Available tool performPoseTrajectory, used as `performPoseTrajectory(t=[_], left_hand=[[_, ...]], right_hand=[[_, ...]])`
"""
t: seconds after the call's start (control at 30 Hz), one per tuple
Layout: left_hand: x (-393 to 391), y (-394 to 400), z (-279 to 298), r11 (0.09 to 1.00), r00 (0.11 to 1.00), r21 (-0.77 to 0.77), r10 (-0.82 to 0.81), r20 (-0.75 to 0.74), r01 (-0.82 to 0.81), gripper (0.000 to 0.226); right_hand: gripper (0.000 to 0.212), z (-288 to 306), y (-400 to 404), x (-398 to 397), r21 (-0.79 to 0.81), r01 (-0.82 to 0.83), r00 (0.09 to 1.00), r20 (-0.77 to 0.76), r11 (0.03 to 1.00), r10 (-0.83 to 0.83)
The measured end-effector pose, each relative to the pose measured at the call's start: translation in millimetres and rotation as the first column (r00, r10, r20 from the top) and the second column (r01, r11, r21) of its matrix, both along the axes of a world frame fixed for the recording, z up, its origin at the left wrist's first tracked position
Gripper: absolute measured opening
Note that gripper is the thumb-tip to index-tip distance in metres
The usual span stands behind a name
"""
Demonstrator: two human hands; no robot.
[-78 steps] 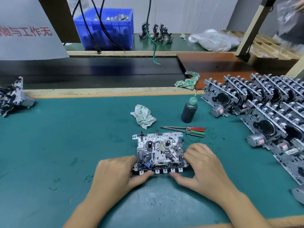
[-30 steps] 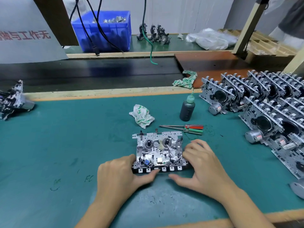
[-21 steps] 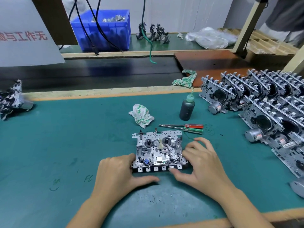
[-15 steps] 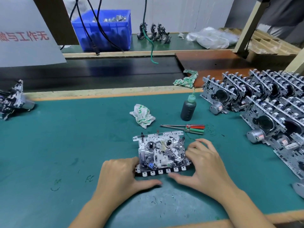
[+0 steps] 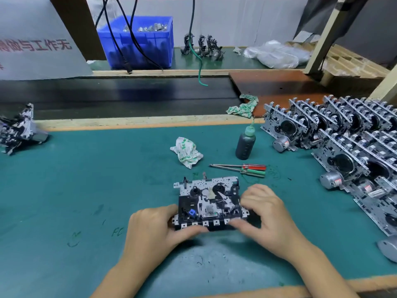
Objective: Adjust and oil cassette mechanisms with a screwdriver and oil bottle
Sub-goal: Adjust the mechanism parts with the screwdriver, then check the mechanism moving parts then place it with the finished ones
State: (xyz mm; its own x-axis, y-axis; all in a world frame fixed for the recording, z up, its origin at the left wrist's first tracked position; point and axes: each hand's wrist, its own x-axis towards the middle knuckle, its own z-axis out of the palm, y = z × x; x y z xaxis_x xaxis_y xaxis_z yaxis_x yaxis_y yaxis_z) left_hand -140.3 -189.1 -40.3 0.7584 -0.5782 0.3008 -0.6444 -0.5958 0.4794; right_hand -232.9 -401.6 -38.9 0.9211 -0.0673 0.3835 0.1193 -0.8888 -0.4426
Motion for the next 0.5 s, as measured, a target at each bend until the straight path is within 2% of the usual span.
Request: performPoseTrajectory(t=[0.03,0.1,0.17,0.23,0.33,0.43,0.5], left_hand=[[-1,0,2,0.996,0.999,-0.084,0.003,-0.047,-0.007,0.076],[-1,1,7,0.971,0.991,-0.236,0.015,-0.136,-0.047,0.081],[-1,-2,13,0.948,0.976,-0.294,0.059,-0.212,-0.121,0.087],[-1,-5,17,0.931,0.952,-0.315,0.091,-0.294,-0.186,0.082],[4,-11,24,0.922,0.918,-0.311,0.099,-0.383,-0.229,0.074],[15,-15,29,0.954,0.9,-0.162,0.168,-0.402,-0.25,0.076],[19,-18,32,0.96,0.923,0.017,0.274,-0.269,-0.279,0.078]], right_hand=[[0.049,5,2,-1,0.175,0.005,1.0,-0.02,0.985,-0.002],[0.052,12,8,-1,0.478,0.072,0.994,-0.102,0.875,-0.026],[0.06,17,14,3,0.593,0.155,0.982,-0.179,0.79,-0.058],[0.069,21,17,7,0.608,0.229,0.967,-0.234,0.76,-0.103],[0.07,27,17,14,0.607,0.284,0.946,-0.305,0.742,-0.113],[0.075,30,13,20,0.528,0.314,0.923,-0.364,0.789,-0.124],[0.08,31,9,23,0.365,0.345,0.903,-0.381,0.864,-0.2]])
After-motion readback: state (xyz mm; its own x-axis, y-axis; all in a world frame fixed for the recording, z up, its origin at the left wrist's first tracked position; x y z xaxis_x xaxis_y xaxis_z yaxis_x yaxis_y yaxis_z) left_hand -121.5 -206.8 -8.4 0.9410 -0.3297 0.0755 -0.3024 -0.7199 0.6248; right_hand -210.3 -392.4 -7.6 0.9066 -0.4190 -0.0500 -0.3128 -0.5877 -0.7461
